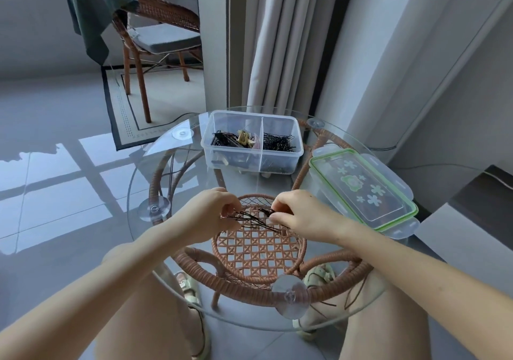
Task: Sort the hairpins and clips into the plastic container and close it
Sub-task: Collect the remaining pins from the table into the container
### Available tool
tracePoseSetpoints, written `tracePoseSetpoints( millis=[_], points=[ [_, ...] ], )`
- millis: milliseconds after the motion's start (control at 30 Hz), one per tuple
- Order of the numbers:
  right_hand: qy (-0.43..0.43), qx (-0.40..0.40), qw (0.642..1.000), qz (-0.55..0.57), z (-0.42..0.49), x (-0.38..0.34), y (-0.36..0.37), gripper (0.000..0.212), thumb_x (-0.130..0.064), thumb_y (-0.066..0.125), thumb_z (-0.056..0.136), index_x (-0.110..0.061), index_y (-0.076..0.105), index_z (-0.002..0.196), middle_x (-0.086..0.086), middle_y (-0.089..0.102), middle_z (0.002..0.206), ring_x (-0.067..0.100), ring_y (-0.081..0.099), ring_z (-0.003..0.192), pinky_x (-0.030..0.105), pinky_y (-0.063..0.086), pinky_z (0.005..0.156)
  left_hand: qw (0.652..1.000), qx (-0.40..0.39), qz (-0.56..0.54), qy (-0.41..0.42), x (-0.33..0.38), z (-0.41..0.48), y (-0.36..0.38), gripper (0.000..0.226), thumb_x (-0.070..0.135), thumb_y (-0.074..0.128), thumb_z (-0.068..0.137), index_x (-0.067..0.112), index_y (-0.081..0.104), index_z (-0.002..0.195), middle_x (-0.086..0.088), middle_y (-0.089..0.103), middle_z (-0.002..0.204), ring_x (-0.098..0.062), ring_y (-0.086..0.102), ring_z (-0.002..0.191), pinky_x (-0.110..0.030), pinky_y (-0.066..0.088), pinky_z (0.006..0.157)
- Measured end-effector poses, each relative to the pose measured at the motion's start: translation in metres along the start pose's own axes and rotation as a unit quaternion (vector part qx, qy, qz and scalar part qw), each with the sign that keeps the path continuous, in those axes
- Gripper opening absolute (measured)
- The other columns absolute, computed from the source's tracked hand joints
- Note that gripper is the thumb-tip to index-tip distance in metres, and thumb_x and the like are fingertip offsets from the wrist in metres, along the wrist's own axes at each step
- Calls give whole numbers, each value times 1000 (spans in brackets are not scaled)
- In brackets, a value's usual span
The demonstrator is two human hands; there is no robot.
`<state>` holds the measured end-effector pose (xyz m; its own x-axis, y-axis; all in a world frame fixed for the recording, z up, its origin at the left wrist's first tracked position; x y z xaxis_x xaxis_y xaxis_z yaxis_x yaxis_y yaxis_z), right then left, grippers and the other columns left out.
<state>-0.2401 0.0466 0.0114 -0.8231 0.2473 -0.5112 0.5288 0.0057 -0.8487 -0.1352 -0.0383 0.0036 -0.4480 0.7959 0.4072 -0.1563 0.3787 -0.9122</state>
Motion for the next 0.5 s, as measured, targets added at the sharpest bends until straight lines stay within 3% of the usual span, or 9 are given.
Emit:
tracePoseSetpoints(
  millis=[133, 233, 267, 333, 433, 500],
  points=[
    [20, 58, 994, 88, 2, -1, -43, 8, -21, 63, 87, -14, 65, 84, 0, 66, 78, 12, 60, 72, 25, 48, 68, 999, 4, 50, 18, 2, 5, -1, 35, 36, 65, 80, 27, 61, 113, 4, 55, 115, -14, 49, 104, -26, 44, 90],
    [60, 170, 974, 139, 31, 14, -90, 24, -17, 62, 85, 6, 65, 77, 14, 60, 66, 20, 51, 61, 32, 42, 63, 998, -15, 51, 23, 6, 8, -1, 35, 35, 65, 81, 27, 59, 114, 4, 53, 118, -15, 48, 108, -29, 43, 93],
    [86, 201, 967, 129, 45, 22, -101, 29, -17, 62, 84, 10, 62, 73, 14, 52, 59, 20, 44, 60, 31, 37, 61, 998, -21, 47, 28, 8, 9, -1, 33, 33, 65, 81, 24, 60, 114, 4, 55, 117, -14, 50, 106, -27, 44, 92],
    [143, 237, 957, 83, 77, 38, -112, 27, -16, 62, 83, 3, 59, 65, 7, 41, 52, 20, 40, 61, 30, 32, 63, 998, -26, 50, 38, 15, 11, 0, 29, 29, 63, 83, 20, 61, 111, 2, 58, 114, -14, 54, 102, -25, 46, 89],
    [191, 228, 954, 21, 113, 50, -109, 25, -21, 65, 83, 2, 63, 74, 13, 53, 63, 25, 52, 70, 31, 43, 65, 996, -21, 71, 39, 23, 13, 4, 26, 25, 56, 88, 16, 60, 112, 1, 59, 114, -16, 55, 102, -23, 45, 89],
    [186, 231, 955, -33, 119, 45, -110, 34, -26, 64, 84, -2, 54, 61, 12, 52, 62, 28, 53, 70, 29, 40, 58, 995, -17, 94, 43, 26, 14, 8, 24, 20, 51, 92, 13, 58, 114, -2, 58, 113, -17, 55, 102, -24, 44, 89]
  ],
)
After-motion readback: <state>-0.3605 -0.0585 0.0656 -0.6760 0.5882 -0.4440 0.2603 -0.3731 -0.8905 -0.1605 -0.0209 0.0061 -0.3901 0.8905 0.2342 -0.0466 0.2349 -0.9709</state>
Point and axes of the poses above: each hand's wrist, its own z-axis towards the middle knuckle, its own y-axis out of the palm, x = y × z, the point moved 8 cm from there along z, towards the middle knuckle
